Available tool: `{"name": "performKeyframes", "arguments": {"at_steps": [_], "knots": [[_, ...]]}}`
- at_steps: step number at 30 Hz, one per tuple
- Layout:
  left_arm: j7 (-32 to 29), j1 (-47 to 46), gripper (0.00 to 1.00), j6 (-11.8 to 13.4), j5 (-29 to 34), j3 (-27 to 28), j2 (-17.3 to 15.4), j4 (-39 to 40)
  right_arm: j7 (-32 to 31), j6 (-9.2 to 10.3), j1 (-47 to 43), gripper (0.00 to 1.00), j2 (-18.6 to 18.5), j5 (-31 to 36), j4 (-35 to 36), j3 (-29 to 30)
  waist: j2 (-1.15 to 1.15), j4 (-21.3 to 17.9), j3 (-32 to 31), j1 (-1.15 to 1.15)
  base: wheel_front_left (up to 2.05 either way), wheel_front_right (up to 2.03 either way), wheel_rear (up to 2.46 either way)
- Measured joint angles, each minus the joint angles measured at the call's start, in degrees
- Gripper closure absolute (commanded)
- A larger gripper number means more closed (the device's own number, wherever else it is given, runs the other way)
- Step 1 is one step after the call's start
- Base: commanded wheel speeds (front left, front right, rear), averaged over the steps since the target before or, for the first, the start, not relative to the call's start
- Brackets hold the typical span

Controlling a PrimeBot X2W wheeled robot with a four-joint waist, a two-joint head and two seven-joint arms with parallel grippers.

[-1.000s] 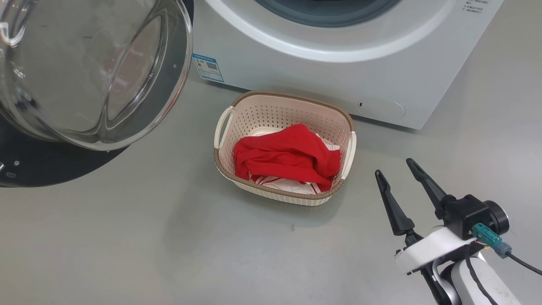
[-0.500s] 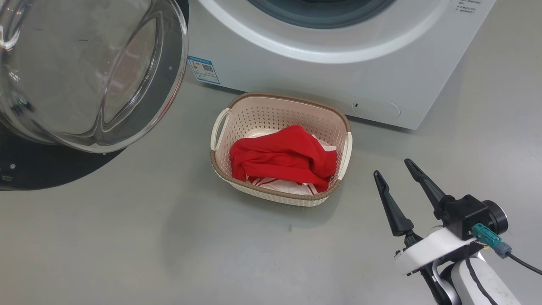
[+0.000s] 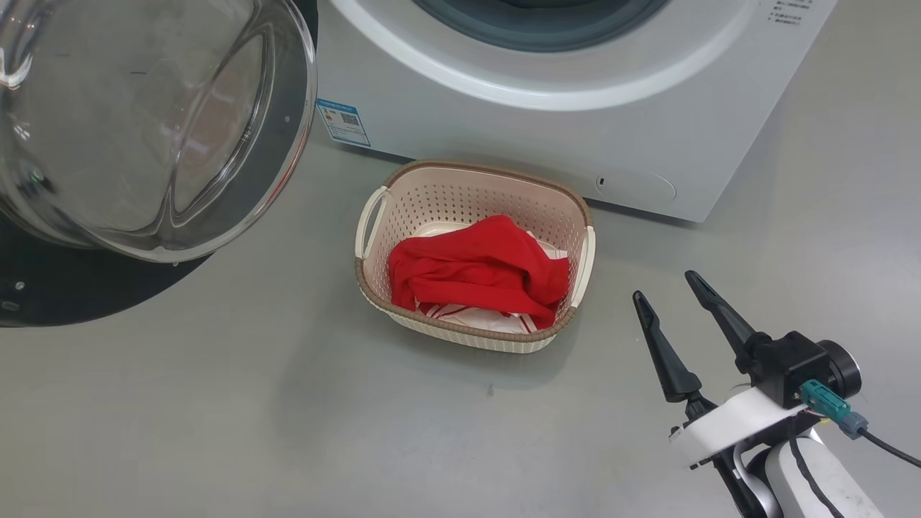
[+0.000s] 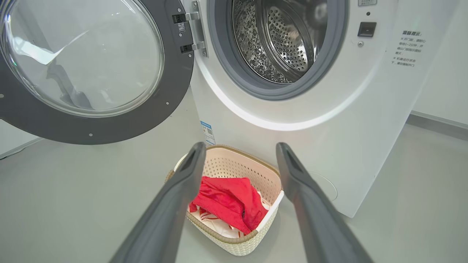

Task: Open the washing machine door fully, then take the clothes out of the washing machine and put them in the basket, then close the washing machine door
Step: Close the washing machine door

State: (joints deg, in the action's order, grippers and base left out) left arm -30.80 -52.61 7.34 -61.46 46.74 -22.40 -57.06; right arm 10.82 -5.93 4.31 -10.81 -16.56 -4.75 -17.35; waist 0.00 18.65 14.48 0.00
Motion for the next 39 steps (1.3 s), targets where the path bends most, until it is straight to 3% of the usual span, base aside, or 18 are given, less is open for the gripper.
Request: {"name": "performKeyframes", "arguments": {"at_steps": [20,39], "knots": [[-10.98,-0.42,1.00,-0.12,2.66,-5.87,-0.69,-1.16,0.16,0.01,-0.03,0.00,0.34,-0.10,-1.30,-0.15,0.00,0.77,-1.64,0.00,0.00,0.00,0.00],[-25.97,2.18,1.00,-5.49,0.36,-8.08,2.26,-0.57,0.85,0.10,-0.20,0.00,1.40,-0.55,-2.31,-0.52,0.00,2.45,-4.60,0.00,0.00,0.00,0.00]]}}
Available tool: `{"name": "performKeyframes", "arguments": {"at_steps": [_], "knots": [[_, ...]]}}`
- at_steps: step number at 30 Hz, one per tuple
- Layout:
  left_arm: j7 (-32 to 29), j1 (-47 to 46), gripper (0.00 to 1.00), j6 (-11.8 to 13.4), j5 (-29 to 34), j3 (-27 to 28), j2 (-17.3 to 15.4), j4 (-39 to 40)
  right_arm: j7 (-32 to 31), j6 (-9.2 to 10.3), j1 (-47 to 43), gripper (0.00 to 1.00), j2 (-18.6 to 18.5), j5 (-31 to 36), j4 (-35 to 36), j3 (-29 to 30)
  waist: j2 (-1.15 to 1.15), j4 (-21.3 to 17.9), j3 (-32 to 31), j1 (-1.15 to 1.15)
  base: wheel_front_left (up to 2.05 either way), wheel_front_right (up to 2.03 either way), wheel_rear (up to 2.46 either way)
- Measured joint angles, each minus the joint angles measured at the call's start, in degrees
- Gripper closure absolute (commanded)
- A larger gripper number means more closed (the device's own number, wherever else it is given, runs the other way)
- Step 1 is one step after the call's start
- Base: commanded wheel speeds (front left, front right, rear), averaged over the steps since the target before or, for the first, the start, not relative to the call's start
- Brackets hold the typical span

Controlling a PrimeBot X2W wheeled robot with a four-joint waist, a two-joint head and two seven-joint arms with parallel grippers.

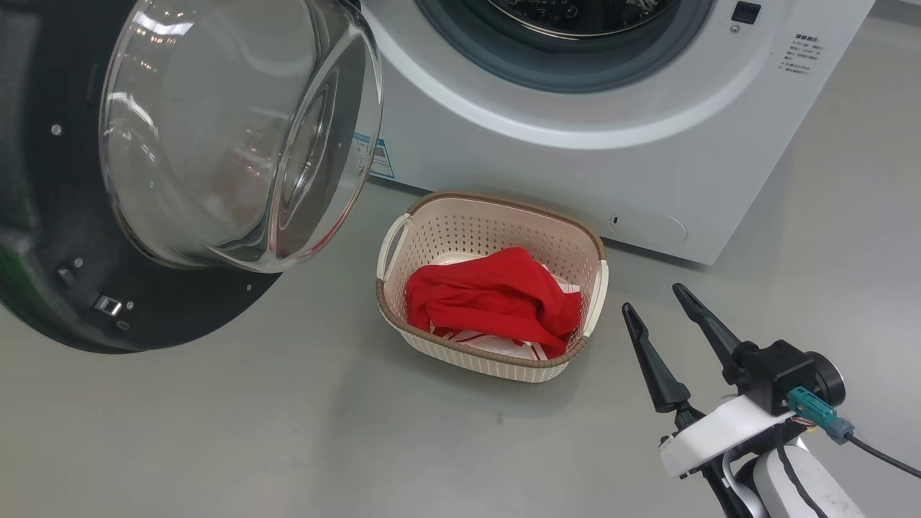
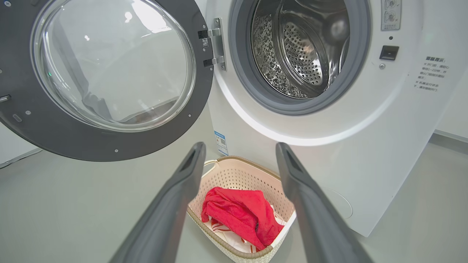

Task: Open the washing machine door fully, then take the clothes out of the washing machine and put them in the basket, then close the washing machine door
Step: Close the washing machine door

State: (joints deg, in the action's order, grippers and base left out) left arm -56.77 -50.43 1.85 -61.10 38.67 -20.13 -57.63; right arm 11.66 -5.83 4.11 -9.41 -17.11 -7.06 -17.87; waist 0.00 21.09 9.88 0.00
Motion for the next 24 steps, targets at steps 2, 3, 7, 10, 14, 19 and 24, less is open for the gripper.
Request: {"name": "performKeyframes", "arguments": {"at_steps": [2,3,7,10,14,19,24], "knots": [[-1.53,0.42,1.00,-0.86,-0.71,-0.35,0.58,0.54,0.01,0.00,0.00,0.00,0.01,0.00,-0.08,0.00,0.00,0.07,-0.16,0.00,0.00,0.00,0.00],[-2.21,0.64,1.00,-1.29,-0.93,-0.51,1.01,0.80,0.09,0.01,-0.01,0.00,0.01,0.00,-0.12,0.01,0.00,0.11,-0.25,0.00,0.00,0.00,0.00],[-5.04,1.57,1.00,-2.32,-1.36,-1.09,2.41,1.55,0.26,0.02,-0.02,0.00,0.09,-0.11,-0.19,0.02,0.00,0.29,-0.58,0.00,0.00,0.00,0.00],[-7.19,2.38,1.00,-3.35,-1.46,-1.59,3.33,2.41,0.30,0.26,-0.04,0.00,0.26,-0.15,-0.29,0.01,0.00,0.42,-0.82,0.00,0.00,0.00,0.00],[-9.16,3.13,1.00,-4.24,-2.09,-1.80,4.33,3.12,0.34,0.29,-0.13,0.00,0.34,-0.18,-0.45,0.01,0.00,0.50,-1.12,0.00,0.00,0.00,0.00],[-12.55,4.38,1.00,-5.23,-2.80,-2.49,5.73,4.90,0.52,0.43,-0.26,0.00,0.38,-0.35,-0.74,0.03,0.00,0.61,-1.71,0.00,0.00,0.00,0.00],[-15.05,5.81,1.00,-5.71,-4.20,-2.91,7.53,7.03,0.59,0.44,-0.63,0.00,0.54,-0.37,-0.87,0.05,0.00,0.70,-2.26,0.00,0.00,0.00,0.00]]}}
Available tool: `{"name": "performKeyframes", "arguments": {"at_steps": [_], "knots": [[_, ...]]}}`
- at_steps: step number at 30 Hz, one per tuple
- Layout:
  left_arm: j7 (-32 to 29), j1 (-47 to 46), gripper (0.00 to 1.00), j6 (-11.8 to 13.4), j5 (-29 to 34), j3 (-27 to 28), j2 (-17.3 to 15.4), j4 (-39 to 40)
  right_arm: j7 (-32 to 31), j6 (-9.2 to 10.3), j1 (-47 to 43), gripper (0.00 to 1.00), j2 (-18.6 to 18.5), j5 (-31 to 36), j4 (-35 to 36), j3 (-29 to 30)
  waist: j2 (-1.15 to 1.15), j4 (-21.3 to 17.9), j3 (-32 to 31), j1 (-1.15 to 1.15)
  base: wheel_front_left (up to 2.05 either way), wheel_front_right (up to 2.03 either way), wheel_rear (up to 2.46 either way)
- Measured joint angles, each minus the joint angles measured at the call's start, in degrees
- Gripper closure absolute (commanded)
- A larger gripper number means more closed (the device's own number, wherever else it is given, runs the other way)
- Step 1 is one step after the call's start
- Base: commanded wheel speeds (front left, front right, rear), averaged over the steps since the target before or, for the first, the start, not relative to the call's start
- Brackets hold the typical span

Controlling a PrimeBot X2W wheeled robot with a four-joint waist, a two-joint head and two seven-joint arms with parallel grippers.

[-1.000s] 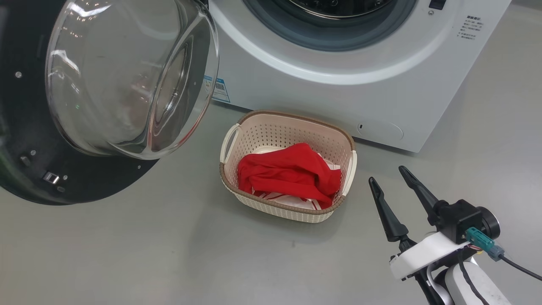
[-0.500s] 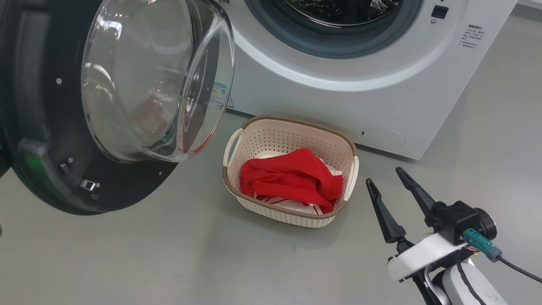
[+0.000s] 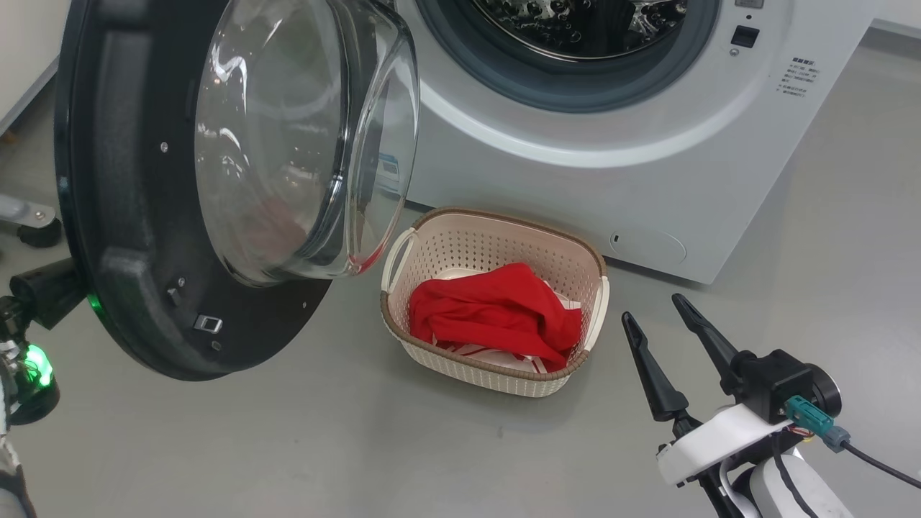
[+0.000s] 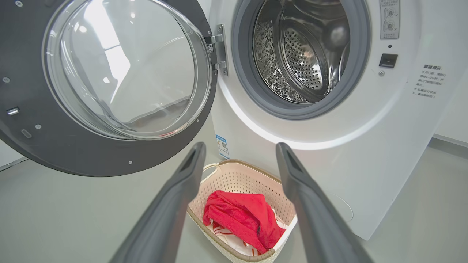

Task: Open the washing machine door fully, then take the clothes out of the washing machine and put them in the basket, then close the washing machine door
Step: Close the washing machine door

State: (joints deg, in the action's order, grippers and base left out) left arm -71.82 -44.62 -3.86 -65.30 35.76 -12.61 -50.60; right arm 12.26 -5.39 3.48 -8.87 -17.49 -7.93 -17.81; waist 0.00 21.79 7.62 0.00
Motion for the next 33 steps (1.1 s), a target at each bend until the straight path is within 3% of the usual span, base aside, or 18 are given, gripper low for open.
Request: {"name": "performKeyframes", "arguments": {"at_steps": [16,23,26,28,33], "knots": [[-2.72,5.19,1.00,-1.11,-0.68,-1.33,5.00,9.87,0.25,0.04,-0.49,0.00,0.31,-0.14,-0.44,-0.04,0.00,-0.14,-0.75,0.00,0.00,0.00,0.00],[1.02,7.13,1.00,-2.08,0.58,-1.93,5.80,16.11,0.51,0.08,-0.55,0.00,0.37,-0.23,-0.92,-0.04,0.00,-0.17,-1.22,0.00,0.00,0.00,0.00],[4.36,9.16,1.00,-2.79,4.58,-3.74,5.43,20.00,0.51,0.10,-0.64,0.00,0.55,-0.58,-1.07,0.01,0.00,-0.08,-1.70,0.00,0.00,0.00,0.00],[9.12,12.32,1.00,-3.12,11.54,-7.44,3.18,24.55,0.65,0.27,-0.88,0.00,0.76,-0.58,-1.16,0.01,0.00,0.07,-2.12,0.00,0.00,0.00,0.00],[16.30,17.67,1.00,-3.31,17.89,-11.34,1.10,31.56,0.67,0.27,-1.37,0.00,1.24,-0.58,-1.23,-0.33,0.00,0.21,-2.53,0.00,0.00,0.00,0.00]]}}
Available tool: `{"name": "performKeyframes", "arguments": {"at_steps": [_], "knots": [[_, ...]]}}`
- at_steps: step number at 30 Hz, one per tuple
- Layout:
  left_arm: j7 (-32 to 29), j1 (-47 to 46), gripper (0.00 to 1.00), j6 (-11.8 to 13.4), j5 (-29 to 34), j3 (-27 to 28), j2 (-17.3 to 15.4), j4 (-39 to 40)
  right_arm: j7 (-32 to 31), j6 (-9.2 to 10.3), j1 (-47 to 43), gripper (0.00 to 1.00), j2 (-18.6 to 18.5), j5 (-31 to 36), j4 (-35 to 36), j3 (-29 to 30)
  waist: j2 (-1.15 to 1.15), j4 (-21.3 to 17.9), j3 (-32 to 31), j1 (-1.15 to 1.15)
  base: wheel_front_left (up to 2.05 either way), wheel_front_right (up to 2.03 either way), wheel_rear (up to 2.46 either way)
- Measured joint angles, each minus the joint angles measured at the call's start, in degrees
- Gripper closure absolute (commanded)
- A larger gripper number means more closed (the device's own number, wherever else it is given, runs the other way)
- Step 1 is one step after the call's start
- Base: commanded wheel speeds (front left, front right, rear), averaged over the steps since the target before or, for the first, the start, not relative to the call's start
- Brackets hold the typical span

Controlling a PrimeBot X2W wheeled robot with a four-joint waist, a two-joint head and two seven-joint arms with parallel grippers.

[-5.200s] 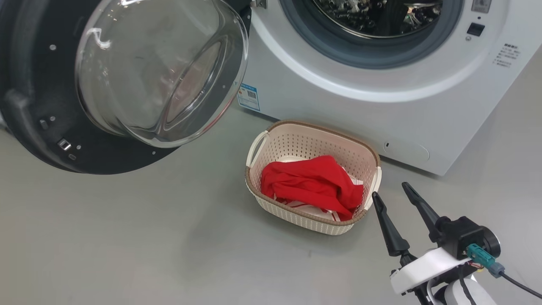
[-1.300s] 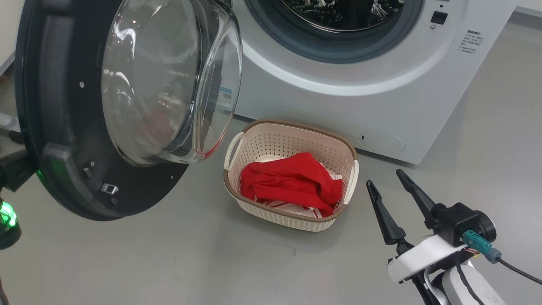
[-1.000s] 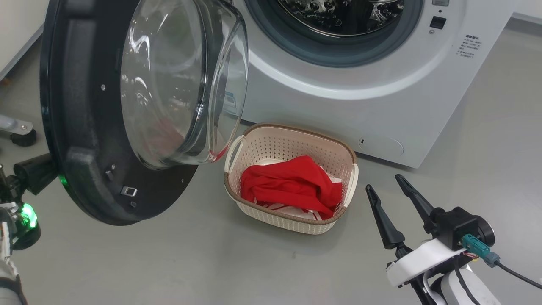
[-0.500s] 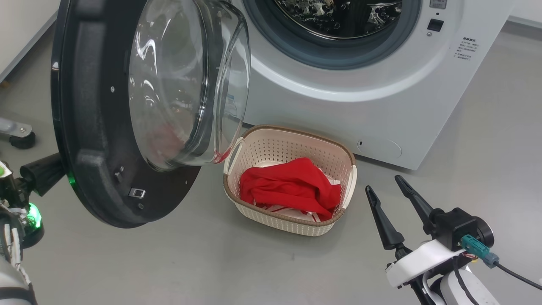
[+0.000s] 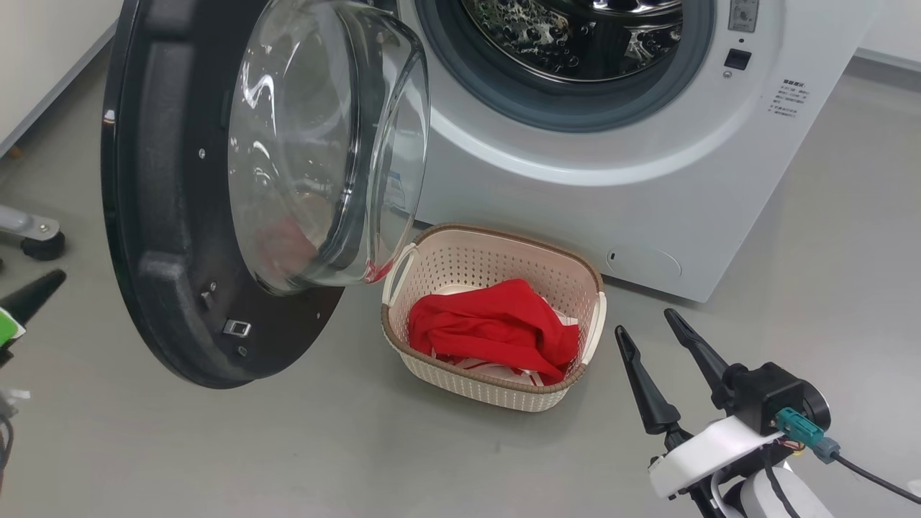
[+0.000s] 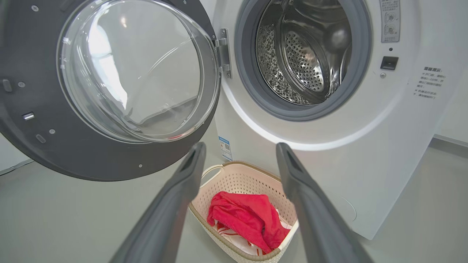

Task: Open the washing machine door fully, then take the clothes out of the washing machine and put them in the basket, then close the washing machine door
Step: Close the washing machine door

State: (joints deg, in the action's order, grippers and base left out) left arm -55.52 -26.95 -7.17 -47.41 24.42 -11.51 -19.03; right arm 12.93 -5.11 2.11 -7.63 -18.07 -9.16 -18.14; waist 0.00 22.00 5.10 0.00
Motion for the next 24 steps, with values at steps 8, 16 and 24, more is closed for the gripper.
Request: {"name": "performKeyframes", "arguments": {"at_steps": [8,16,24], "knots": [[16.83,6.17,1.00,-0.01,6.80,-5.98,-3.07,11.52,0.02,0.00,-0.02,0.00,0.09,0.00,-0.05,-0.26,0.00,-0.25,0.02,0.00,0.00,0.00,0.00],[32.49,15.69,1.00,-0.01,12.73,-12.27,-4.74,14.92,0.11,-0.01,-0.04,0.00,0.18,0.00,-0.49,-0.51,0.00,-0.73,-0.12,0.00,0.00,0.00,0.00],[45.66,22.10,1.00,-0.01,17.20,-13.61,-4.77,13.70,0.49,-0.02,-0.38,0.00,0.32,-0.09,-1.05,-0.55,0.00,-1.16,-1.20,0.00,0.00,0.00,0.00]]}}
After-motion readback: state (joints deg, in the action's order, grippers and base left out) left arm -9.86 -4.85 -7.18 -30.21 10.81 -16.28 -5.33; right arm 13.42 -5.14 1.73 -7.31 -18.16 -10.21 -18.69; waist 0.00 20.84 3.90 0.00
